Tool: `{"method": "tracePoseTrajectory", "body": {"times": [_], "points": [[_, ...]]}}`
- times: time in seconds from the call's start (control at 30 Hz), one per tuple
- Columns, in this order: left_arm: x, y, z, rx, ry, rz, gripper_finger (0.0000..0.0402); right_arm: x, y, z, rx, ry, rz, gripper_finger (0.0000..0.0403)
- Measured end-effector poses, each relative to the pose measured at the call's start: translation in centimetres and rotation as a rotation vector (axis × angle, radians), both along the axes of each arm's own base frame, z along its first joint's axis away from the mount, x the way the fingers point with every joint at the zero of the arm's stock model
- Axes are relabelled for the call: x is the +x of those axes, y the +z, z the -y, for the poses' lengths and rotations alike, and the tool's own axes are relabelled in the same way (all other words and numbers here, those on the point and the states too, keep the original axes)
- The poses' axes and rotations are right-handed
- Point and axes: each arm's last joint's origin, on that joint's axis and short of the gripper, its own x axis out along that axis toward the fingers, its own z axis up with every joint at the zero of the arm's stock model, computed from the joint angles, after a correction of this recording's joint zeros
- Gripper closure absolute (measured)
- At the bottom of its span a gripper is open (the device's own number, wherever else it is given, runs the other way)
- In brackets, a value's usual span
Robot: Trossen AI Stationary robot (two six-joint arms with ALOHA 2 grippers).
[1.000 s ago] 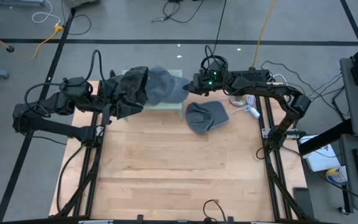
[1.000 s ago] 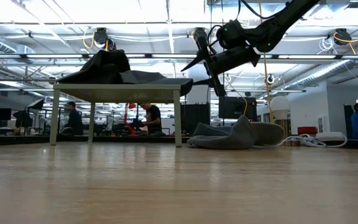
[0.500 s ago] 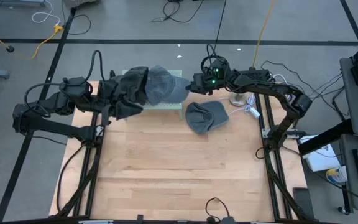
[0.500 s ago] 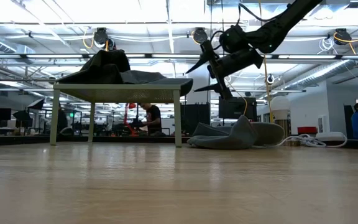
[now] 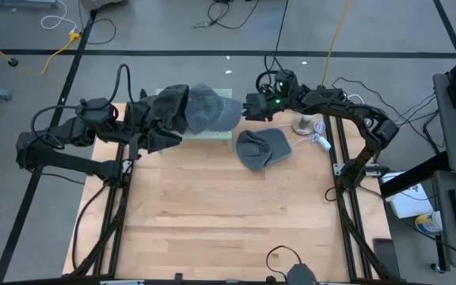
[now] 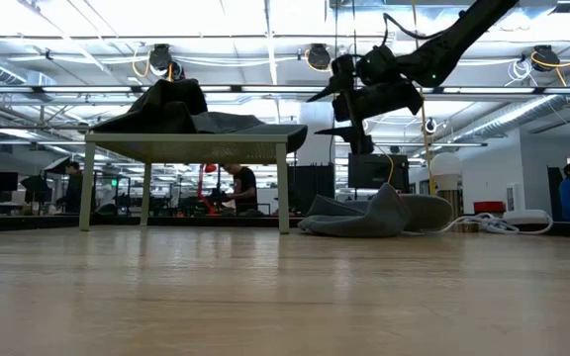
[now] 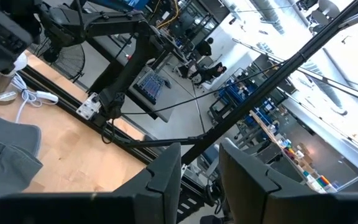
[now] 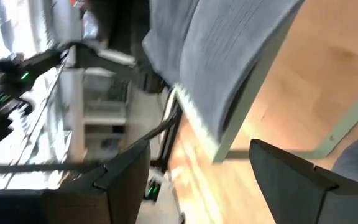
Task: Pick & Place hat
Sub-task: Stack the gray cap on the gray cap on the shelf
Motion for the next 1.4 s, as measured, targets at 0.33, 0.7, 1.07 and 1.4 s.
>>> {"method": "tracePoseTrajectory", "body": {"times": [0.33, 0.7, 1.07, 1.4], "points": [[0.0, 0.0, -0.1, 0.000, 0.024, 0.000, 0.0289, -1.6, 0.4, 0.8, 0.041, 0.227, 0.117, 0.0140], [0.0, 0.0, -0.2, 0.000, 0.063, -0.001, 0.0289, -3.2, 5.5, -3.6, -0.234, 0.165, 0.109, 0.0140], [0.0, 0.0, -0.2, 0.000, 0.063, -0.001, 0.0289, -6.5, 8.0, -12.3, -0.569, 0.125, -0.252, 0.0140], [0.0, 0.0, -0.1, -0.006, 0.034, -0.002, 0.0289, -7.1, 8.1, -18.5, -0.926, 0.289, -0.407, 0.0140]]}}
